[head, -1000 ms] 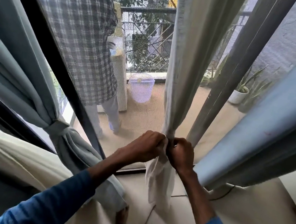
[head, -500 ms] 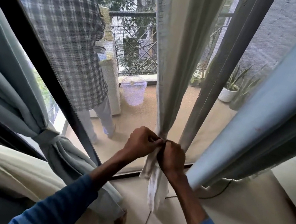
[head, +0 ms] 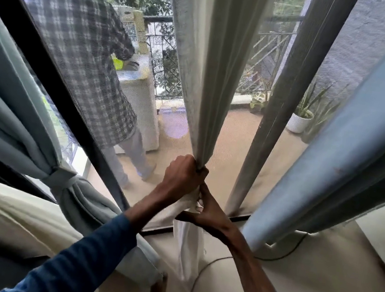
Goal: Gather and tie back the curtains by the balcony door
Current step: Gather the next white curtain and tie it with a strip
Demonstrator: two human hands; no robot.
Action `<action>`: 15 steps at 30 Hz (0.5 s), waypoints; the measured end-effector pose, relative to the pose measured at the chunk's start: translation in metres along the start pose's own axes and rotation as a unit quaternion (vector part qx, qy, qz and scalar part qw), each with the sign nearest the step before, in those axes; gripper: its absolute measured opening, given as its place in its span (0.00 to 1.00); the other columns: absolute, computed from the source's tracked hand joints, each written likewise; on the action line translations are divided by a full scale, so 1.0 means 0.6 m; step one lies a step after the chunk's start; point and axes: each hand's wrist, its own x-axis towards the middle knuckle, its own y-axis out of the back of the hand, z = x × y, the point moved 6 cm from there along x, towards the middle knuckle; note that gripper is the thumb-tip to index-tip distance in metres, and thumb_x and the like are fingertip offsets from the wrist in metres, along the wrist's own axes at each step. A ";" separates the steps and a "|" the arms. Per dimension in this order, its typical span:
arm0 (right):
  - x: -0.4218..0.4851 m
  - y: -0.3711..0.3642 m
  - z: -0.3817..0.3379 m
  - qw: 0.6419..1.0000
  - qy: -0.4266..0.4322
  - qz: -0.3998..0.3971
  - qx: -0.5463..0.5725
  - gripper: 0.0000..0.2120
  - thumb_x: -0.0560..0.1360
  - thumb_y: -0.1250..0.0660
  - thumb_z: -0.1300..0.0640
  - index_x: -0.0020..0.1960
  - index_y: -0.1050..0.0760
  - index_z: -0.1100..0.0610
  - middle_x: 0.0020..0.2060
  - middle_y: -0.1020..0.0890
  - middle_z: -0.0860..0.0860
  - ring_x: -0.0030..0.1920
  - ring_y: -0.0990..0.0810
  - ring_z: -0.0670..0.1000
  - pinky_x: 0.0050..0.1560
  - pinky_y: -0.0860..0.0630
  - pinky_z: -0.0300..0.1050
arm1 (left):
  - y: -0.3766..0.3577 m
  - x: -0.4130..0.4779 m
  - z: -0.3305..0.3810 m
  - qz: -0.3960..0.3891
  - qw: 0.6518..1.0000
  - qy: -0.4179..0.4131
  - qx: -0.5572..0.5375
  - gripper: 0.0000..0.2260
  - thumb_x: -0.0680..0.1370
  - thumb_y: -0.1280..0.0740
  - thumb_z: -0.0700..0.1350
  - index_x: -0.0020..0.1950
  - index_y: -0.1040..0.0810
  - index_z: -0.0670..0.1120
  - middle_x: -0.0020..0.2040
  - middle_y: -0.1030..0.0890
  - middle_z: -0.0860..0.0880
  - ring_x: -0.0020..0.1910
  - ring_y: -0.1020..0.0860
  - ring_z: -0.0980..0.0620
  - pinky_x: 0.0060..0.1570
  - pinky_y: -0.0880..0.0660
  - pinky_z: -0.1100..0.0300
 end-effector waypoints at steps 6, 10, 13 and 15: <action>0.015 -0.010 -0.003 0.998 0.025 0.054 -0.036 0.61 0.62 0.16 0.46 0.80 0.56 0.45 0.63 0.23 0.38 0.62 0.25 0.31 0.59 0.27 0.28 | 0.000 0.013 0.002 -0.043 0.996 0.017 -0.080 0.17 0.71 0.34 0.52 0.37 0.19 0.38 0.30 0.17 0.43 0.31 0.17 0.43 0.35 0.19 0.46; 0.008 0.027 -0.015 0.969 0.079 0.213 -0.101 0.32 0.72 0.35 0.51 0.76 0.33 0.56 0.56 0.14 0.54 0.54 0.16 0.56 0.51 0.21 0.46 | -0.002 0.018 0.001 -0.046 0.996 0.026 -0.071 0.15 0.71 0.31 0.52 0.40 0.18 0.39 0.34 0.16 0.43 0.34 0.17 0.44 0.36 0.19 0.47; 0.004 0.054 -0.015 0.969 0.109 0.207 -0.077 0.28 0.71 0.43 0.49 0.68 0.21 0.54 0.56 0.14 0.50 0.56 0.16 0.47 0.55 0.20 0.45 | 0.003 0.014 0.000 -0.039 0.999 0.011 -0.010 0.19 0.67 0.36 0.60 0.37 0.20 0.45 0.30 0.18 0.49 0.29 0.18 0.47 0.33 0.18 0.51; 0.002 0.060 -0.013 0.974 0.107 0.189 -0.068 0.30 0.69 0.45 0.50 0.67 0.21 0.53 0.58 0.14 0.48 0.58 0.17 0.44 0.57 0.20 0.47 | 0.014 0.017 -0.002 0.013 0.995 -0.007 0.101 0.22 0.67 0.38 0.65 0.37 0.23 0.45 0.31 0.20 0.49 0.30 0.20 0.45 0.30 0.22 0.55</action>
